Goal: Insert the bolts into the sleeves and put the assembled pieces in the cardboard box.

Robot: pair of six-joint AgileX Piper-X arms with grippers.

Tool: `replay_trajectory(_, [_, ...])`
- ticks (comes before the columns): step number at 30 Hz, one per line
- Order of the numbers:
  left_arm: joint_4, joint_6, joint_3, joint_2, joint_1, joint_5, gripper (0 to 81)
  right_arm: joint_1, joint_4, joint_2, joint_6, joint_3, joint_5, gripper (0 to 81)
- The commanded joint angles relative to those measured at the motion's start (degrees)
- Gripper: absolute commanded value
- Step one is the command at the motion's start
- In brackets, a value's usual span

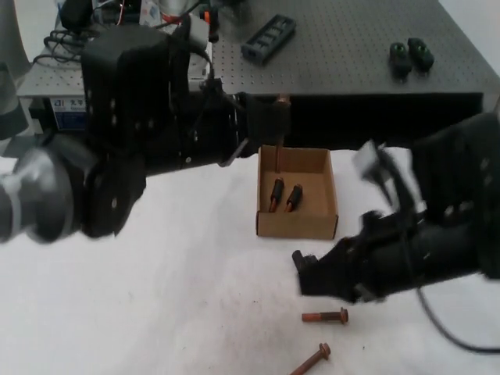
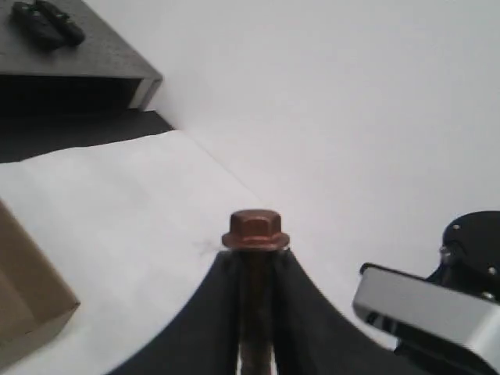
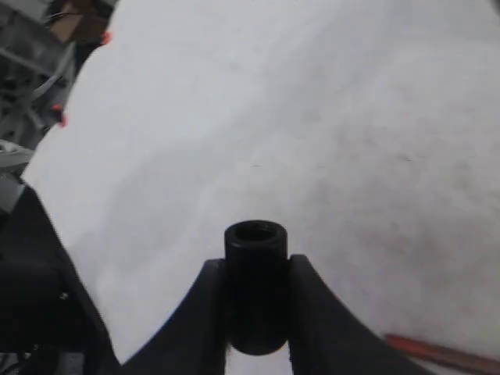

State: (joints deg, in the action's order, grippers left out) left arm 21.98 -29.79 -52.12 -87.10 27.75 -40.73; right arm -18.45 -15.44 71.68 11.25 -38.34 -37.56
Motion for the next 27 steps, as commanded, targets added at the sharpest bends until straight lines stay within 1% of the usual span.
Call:
replay_trajectory(1, [7.7, -6.3, 1.6, 0.6, 0.1, -2.4, 0.7, -2.9, 10.9, 0.4, 5.7, 0.0, 1.6, 1.3])
replay_trajectory(3, [7.7, -6.3, 1.6, 0.6, 0.1, -2.6, 0.7, -3.4, 16.3, 0.4, 7.7, 0.0, 4.8, 1.3])
replay_trajectory(6, [7.7, -6.3, 1.6, 0.6, 0.1, -3.4, 0.7, -3.3, 23.3, 0.5, 9.6, 0.0, 5.6, 1.3])
replay_trajectory(8, [7.7, -6.5, 1.6, 0.6, 0.1, -3.5, 0.7, -2.8, 25.2, 0.5, 11.1, 0.0, 7.7, 1.3])
replay_trajectory(11, [7.7, -6.5, 1.6, 0.6, 0.1, -3.5, 0.7, -2.2, 26.1, 0.6, 11.2, 0.0, 8.4, 1.3])
replay_trajectory(23, [8.2, -6.5, 1.6, 0.6, 0.1, -2.9, 0.7, -2.2, 24.8, 0.6, 11.9, 0.3, 8.7, 1.3])
replay_trajectory(27, [8.2, -6.5, 1.6, 0.6, 0.1, -3.6, 0.7, -2.0, 26.3, 0.6, 12.0, 0.3, 11.6, 1.3])
